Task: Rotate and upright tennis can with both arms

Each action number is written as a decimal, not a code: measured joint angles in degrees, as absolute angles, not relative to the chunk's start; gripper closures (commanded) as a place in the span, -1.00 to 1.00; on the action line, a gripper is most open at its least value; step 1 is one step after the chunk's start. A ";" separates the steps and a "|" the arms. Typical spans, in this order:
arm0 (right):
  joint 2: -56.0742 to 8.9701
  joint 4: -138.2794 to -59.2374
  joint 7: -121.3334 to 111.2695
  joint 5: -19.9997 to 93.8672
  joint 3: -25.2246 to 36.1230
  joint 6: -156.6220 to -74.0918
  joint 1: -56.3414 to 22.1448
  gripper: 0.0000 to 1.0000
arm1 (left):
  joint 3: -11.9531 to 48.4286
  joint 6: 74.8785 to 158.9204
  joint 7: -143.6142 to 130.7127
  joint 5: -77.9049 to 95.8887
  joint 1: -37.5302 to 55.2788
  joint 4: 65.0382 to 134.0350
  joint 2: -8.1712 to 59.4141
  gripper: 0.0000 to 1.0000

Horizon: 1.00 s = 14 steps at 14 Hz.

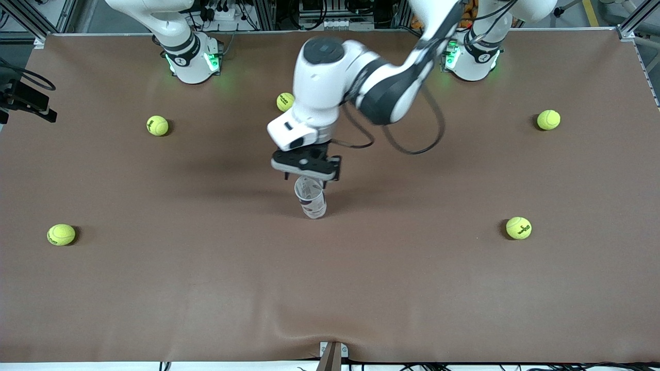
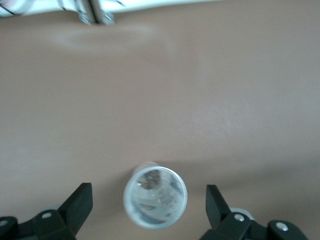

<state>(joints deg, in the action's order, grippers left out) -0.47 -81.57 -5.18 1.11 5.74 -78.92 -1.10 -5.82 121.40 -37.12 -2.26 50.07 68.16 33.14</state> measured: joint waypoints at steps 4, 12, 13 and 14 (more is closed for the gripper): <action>-0.46 -81.58 -5.18 1.11 5.76 -78.92 -1.10 -1.00 | -6.74 113.47 -36.95 -2.26 43.73 68.41 22.66 -1.00; -0.46 -81.59 -5.20 1.11 5.81 -78.91 -1.09 -1.00 | -6.97 94.87 -34.95 -2.25 30.36 69.60 12.82 -1.00; -0.46 -81.59 -5.20 1.11 5.81 -78.91 -1.09 -1.00 | -6.98 93.24 -32.99 -2.24 28.67 69.82 11.73 -1.00; -0.46 -81.59 -5.20 1.11 5.81 -78.91 -1.09 -1.00 | -6.97 91.99 -30.78 -2.24 26.90 70.35 10.58 -1.00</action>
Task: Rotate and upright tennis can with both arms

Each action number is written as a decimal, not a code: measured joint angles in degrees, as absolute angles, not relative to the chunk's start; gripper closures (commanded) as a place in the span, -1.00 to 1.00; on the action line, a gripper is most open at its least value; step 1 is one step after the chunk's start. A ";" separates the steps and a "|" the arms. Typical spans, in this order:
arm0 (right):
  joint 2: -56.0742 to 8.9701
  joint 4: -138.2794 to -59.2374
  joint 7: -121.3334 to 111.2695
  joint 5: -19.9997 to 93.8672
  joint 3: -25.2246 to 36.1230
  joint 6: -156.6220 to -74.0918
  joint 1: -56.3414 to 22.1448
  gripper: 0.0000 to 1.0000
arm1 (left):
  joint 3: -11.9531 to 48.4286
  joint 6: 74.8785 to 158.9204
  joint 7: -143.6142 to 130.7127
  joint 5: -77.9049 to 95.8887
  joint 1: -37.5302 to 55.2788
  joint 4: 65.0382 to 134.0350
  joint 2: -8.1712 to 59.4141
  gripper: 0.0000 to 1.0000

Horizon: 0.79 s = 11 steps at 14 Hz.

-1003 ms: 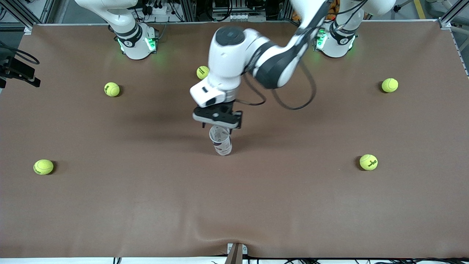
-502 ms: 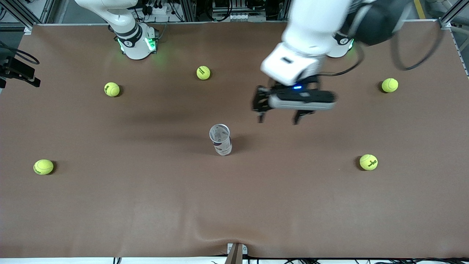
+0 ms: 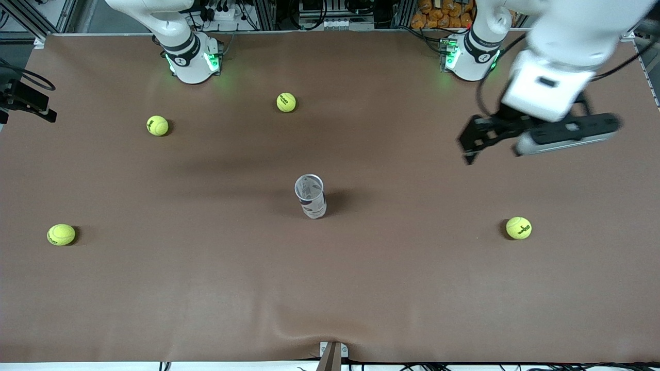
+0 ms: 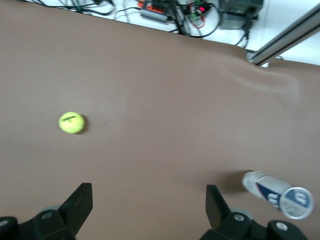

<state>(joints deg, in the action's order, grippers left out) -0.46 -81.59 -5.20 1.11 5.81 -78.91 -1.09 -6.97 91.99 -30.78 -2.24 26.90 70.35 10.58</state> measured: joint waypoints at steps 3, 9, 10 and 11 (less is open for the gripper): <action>-0.46 -81.60 -5.20 1.11 5.83 -78.91 -1.09 -1.00 | -6.98 90.57 -24.81 -2.12 21.79 73.94 6.71 -1.00; -0.46 -81.60 -5.20 1.03 5.84 -78.37 -1.09 -1.00 | -6.99 86.31 -17.88 -0.39 14.51 82.28 -1.42 -1.00; -0.46 -81.60 -5.20 0.87 5.84 -77.94 -1.09 -1.00 | -6.97 85.88 -17.51 -0.39 13.82 82.73 -1.93 -1.00; -0.46 -81.60 -5.20 0.63 5.84 -77.57 -1.09 -1.00 | -6.76 85.69 -16.54 -0.39 12.84 82.93 -2.12 -1.00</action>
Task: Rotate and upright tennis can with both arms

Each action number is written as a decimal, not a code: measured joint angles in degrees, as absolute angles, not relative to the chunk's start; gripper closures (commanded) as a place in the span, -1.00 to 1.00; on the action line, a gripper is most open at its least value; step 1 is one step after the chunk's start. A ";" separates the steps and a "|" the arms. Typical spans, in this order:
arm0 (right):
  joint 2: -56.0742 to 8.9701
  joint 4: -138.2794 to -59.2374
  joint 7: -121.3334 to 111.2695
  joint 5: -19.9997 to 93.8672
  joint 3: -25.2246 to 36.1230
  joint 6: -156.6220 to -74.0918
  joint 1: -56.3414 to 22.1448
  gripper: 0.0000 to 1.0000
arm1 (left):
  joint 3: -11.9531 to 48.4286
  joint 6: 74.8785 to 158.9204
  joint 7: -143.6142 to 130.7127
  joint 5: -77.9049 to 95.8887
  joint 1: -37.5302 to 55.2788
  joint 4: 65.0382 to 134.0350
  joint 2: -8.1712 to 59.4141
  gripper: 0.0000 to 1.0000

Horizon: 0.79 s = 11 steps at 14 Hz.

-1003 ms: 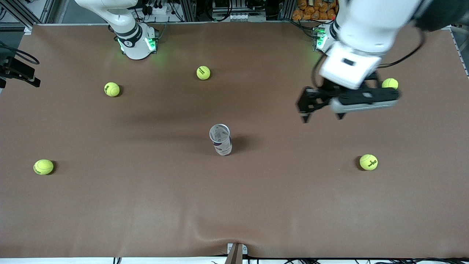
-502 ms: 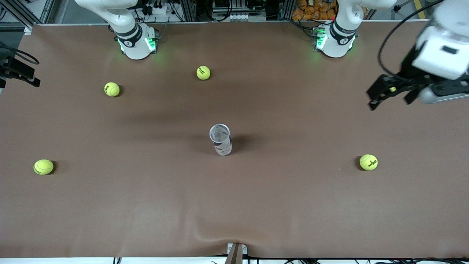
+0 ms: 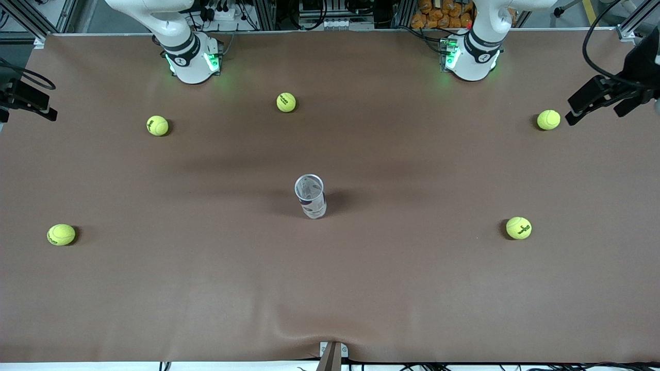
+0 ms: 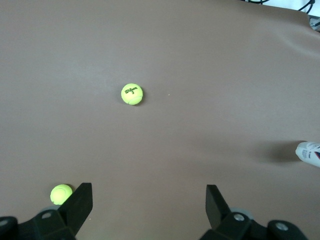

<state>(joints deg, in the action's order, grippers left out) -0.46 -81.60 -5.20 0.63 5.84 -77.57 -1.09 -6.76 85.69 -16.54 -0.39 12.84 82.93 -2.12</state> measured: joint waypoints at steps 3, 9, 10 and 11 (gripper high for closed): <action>-0.46 -81.60 -5.20 0.14 5.84 -77.17 -1.09 -1.00 | -0.17 85.46 -11.30 -0.30 3.31 83.68 -2.11 -1.00; -0.46 -81.61 -5.20 0.07 5.83 -77.04 -1.09 -1.00 | 6.96 81.65 -10.62 -0.24 -3.18 86.58 -2.10 -1.00; -0.47 -81.61 -5.20 0.07 5.83 -77.03 -1.09 -1.00 | 7.31 81.33 -10.68 -0.24 -3.18 86.75 -2.10 -1.00; -0.47 -81.61 -5.20 0.07 5.83 -77.03 -1.09 -1.00 | 7.49 81.22 -10.65 -0.24 -3.18 86.79 -2.10 -1.00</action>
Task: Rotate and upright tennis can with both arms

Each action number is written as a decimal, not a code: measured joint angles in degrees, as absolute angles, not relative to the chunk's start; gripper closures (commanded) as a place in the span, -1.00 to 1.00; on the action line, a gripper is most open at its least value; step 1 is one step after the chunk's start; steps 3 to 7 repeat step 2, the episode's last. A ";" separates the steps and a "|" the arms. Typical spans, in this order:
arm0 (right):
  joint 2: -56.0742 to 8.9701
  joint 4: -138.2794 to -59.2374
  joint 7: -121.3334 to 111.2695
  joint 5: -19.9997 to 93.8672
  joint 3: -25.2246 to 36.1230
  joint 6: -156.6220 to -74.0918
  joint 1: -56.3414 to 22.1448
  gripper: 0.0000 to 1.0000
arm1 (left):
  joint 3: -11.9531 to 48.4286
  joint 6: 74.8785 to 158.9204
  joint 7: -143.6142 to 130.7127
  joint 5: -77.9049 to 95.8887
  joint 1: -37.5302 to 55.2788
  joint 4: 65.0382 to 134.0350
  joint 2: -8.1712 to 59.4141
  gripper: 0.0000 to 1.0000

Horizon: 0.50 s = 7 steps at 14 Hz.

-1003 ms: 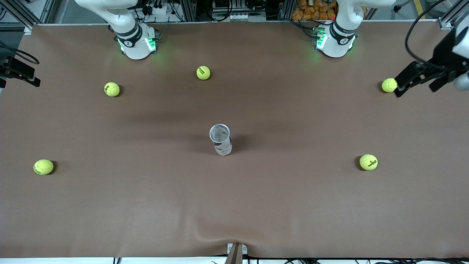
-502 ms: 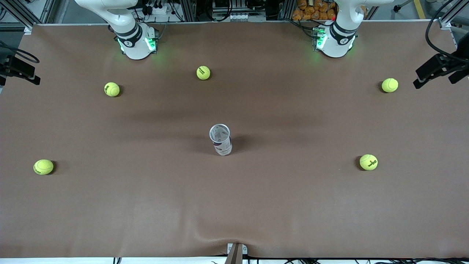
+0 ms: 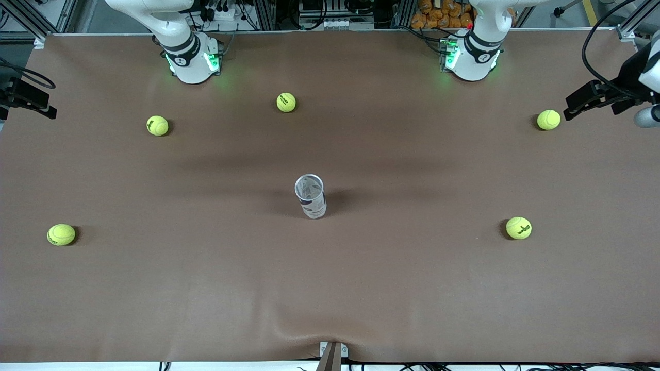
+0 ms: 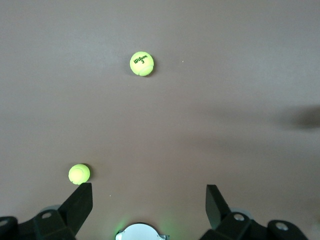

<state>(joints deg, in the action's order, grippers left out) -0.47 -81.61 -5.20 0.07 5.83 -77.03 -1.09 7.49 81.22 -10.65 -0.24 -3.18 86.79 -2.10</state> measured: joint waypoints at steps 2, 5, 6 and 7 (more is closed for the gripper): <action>-0.47 -81.61 -5.20 0.07 5.83 -77.01 -1.09 -1.00 | 7.44 81.22 -10.57 -0.24 -3.33 86.75 -2.20 -1.00; -0.47 -81.61 -5.20 0.07 5.83 -77.01 -1.09 -1.00 | 7.44 81.22 -10.57 -0.24 -3.33 86.75 -2.20 -1.00; -0.47 -81.61 -5.20 0.07 5.83 -77.01 -1.09 -1.00 | 7.44 81.22 -10.57 -0.24 -3.33 86.75 -2.20 -1.00; -0.47 -81.61 -5.20 0.07 5.83 -77.01 -1.09 -1.00 | 7.44 81.22 -10.57 -0.24 -3.33 86.75 -2.20 -1.00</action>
